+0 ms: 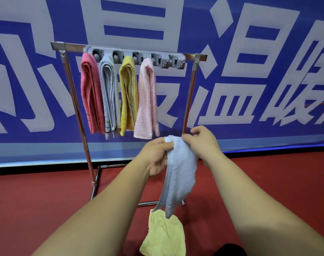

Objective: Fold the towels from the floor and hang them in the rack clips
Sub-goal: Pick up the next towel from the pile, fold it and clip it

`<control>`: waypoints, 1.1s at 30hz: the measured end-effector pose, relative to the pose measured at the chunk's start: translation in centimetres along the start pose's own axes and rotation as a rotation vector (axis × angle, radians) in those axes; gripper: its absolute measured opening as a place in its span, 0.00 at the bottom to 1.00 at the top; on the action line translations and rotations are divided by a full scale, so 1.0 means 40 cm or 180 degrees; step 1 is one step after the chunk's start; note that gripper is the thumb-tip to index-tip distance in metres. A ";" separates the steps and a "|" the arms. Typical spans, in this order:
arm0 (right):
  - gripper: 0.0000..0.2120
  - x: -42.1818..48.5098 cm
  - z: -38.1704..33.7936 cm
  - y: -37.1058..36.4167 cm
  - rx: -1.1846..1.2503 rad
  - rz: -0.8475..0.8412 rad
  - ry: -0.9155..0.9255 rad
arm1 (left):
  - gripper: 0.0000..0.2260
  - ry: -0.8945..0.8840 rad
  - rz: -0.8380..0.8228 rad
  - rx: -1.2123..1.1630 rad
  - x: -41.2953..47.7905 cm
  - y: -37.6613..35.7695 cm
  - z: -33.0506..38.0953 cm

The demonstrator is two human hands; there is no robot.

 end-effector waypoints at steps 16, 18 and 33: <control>0.13 -0.051 -0.057 -0.064 -0.1169 0.0059 0.1222 | 0.13 -0.0573 0.0223 -0.0020 -0.010 -0.022 0.020; 0.12 -0.052 -0.065 -0.063 -0.1231 0.0105 0.1214 | 0.15 -0.0708 0.0173 0.0190 -0.022 -0.033 0.030; 0.06 0.020 -0.041 0.014 -0.0986 -0.0038 0.0917 | 0.17 -0.1188 0.0379 0.1015 -0.036 -0.038 0.068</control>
Point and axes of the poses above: each hand's wrist, its own x-axis towards the middle knuckle, its own y-axis out of the back of the hand, z = x × y, the point moved 5 cm from there along x, towards the middle knuckle, and after that the axes turned 8 degrees about -x, right-handed, at the moved point
